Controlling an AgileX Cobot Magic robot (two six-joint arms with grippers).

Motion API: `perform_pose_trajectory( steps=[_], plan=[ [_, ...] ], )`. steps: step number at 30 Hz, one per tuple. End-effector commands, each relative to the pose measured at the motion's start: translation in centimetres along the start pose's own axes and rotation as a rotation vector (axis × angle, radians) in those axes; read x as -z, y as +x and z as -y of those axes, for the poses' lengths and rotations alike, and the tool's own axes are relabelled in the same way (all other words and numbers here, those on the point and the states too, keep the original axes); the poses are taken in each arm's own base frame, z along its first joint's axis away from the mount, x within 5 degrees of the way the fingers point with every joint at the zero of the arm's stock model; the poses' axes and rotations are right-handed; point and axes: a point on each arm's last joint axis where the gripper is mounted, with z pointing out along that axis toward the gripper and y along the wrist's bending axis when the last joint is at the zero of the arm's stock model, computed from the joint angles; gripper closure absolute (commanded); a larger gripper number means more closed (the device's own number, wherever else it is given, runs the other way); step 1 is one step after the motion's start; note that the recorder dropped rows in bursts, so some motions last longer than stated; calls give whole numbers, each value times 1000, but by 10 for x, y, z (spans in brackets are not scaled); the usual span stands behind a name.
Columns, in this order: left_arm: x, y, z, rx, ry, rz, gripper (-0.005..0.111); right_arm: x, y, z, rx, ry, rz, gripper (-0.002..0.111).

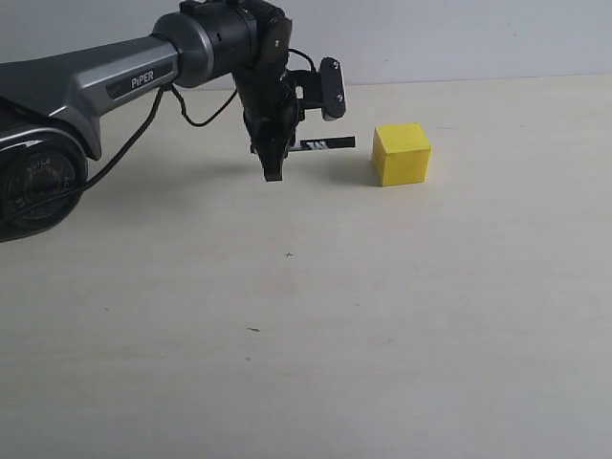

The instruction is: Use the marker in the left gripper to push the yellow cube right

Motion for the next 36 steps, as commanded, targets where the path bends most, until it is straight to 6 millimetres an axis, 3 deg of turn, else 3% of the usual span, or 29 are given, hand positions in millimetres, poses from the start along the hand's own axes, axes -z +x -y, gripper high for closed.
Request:
perform_pose_trajectory(
  steps=[1, 21, 27, 36],
  plan=[
    [2, -6, -1, 40, -38, 15, 107, 0, 0, 0, 2, 5, 11, 108],
    [-10, -14, 12, 26, -42, -54, 107, 0, 0, 0, 2, 5, 11, 108],
    [-5, -47, 23, -26, -102, 40, 107, 0, 0, 0, -1, 5, 11, 108],
    [-5, -37, 21, 18, -86, -18, 107, 0, 0, 0, 0, 5, 11, 108]
  ],
)
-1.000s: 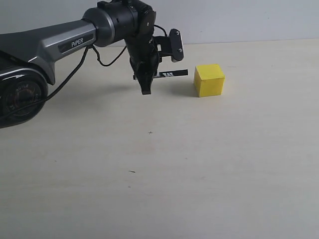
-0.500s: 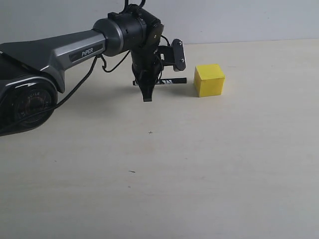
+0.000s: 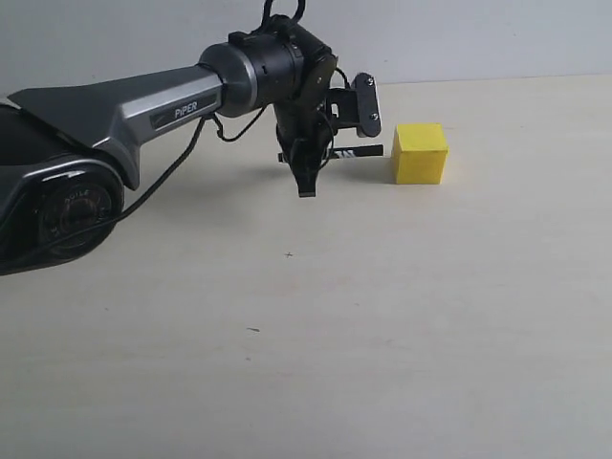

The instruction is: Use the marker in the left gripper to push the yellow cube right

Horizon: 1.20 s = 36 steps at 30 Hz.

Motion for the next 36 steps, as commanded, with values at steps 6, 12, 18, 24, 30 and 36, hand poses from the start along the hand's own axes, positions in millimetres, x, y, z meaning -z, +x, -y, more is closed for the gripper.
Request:
perform_pose_trajectory(
  steps=[6, 12, 18, 24, 30, 36],
  plan=[
    [9, -12, 3, -11, -26, 18, 107, 0, 0, 0, 2, 5, 11, 108],
    [11, -16, 7, 19, -29, 4, 107, 0, 0, 0, 0, 5, 11, 108],
    [12, -21, 9, 29, -113, -63, 107, 0, 0, 0, 0, 5, 11, 108],
    [13, -23, 14, 14, -106, -89, 107, 0, 0, 0, 2, 5, 11, 108],
    [14, -25, 15, 36, -127, -98, 107, 0, 0, 0, 0, 5, 11, 108],
    [16, -29, 19, 57, -133, -103, 107, 0, 0, 0, 0, 5, 11, 108]
  ],
)
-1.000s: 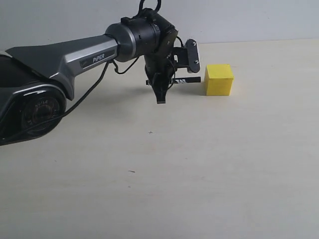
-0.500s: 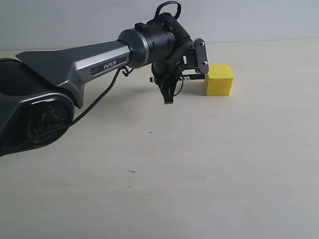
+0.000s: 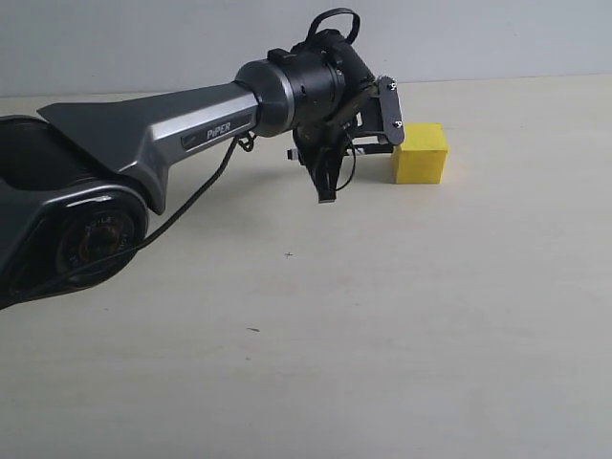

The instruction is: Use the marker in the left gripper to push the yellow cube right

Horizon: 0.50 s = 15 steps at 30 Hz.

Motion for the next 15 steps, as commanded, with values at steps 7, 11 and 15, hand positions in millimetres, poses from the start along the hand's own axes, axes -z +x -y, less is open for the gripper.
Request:
perform_pose_trajectory(
  steps=[7, 11, 15],
  plan=[
    [9, -7, 4, 57, -11, -11, 107, 0, 0, 0, 2, 5, 11, 108],
    [12, -5, 3, 52, -7, -25, 107, 0, 0, 0, -1, 5, 11, 108],
    [22, 6, -11, 148, 56, 0, 107, 0, 0, 0, -1, 5, 11, 108]
  ],
)
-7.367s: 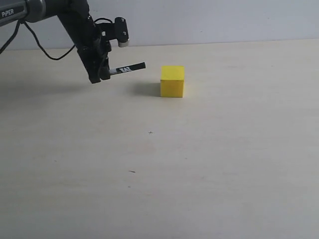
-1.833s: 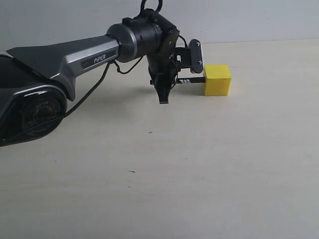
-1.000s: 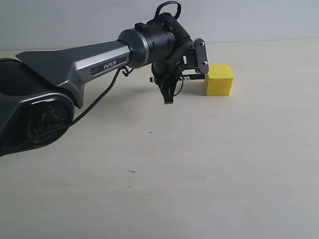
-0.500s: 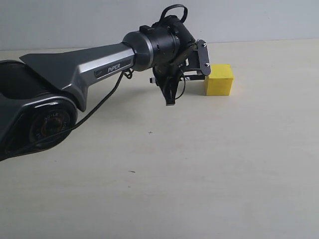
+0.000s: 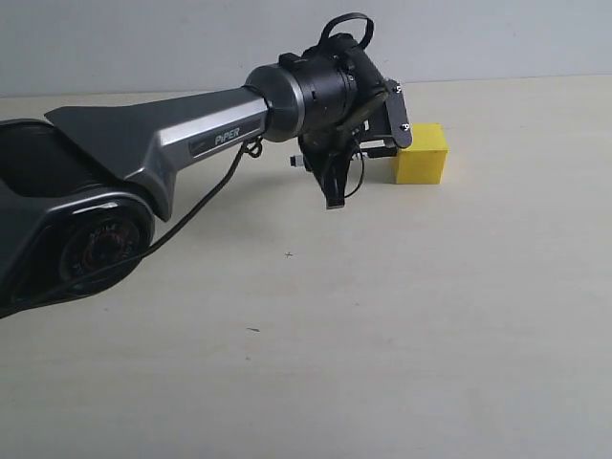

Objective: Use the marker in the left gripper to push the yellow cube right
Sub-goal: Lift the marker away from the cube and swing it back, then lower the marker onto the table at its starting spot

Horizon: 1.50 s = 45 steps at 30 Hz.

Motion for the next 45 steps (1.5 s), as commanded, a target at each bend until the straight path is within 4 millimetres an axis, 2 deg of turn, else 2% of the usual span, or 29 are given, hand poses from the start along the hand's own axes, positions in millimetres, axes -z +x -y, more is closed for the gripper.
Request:
perform_pose_trajectory(
  steps=[1, 5, 9, 13, 19, 22, 25, 30, 33, 36, 38, 40, 45],
  plan=[
    [17, 15, -23, 133, 67, 28, 107, 0, 0, 0, 1, 5, 11, 108],
    [19, 39, -41, 259, 120, -21, 107, 0, 0, 0, 1, 5, 11, 108],
    [25, 63, -60, 525, 190, -46, 107, 0, 0, 0, -1, 5, 11, 108],
    [56, 69, -74, 735, 261, 13, 107, 0, 0, 0, -1, 5, 11, 108],
    [112, 76, -78, 908, 235, 94, 107, 0, 0, 0, 1, 5, 11, 108],
    [134, 90, -68, 982, 230, 130, 107, 0, 0, 0, -1, 5, 11, 108],
    [142, 110, -46, 1061, 231, 156, 107, 0, 0, 0, -1, 5, 11, 108],
    [144, 146, 9, 1246, 273, 273, 107, 0, 0, 0, 2, 5, 11, 108],
    [144, 159, 44, 1208, 312, 219, 107, 0, 0, 0, 2, 5, 11, 108],
    [149, 164, 67, 1157, 349, 131, 107, 0, 0, 0, -1, 5, 11, 108],
    [151, 165, 73, 1174, 366, 96, 107, 0, 0, 0, -1, 5, 11, 108],
    [149, 163, 75, 1284, 399, 70, 107, 0, 0, 0, -1, 5, 11, 108],
    [141, 153, 72, 1449, 447, 56, 107, 0, 0, 0, 1, 5, 11, 108]
  ],
)
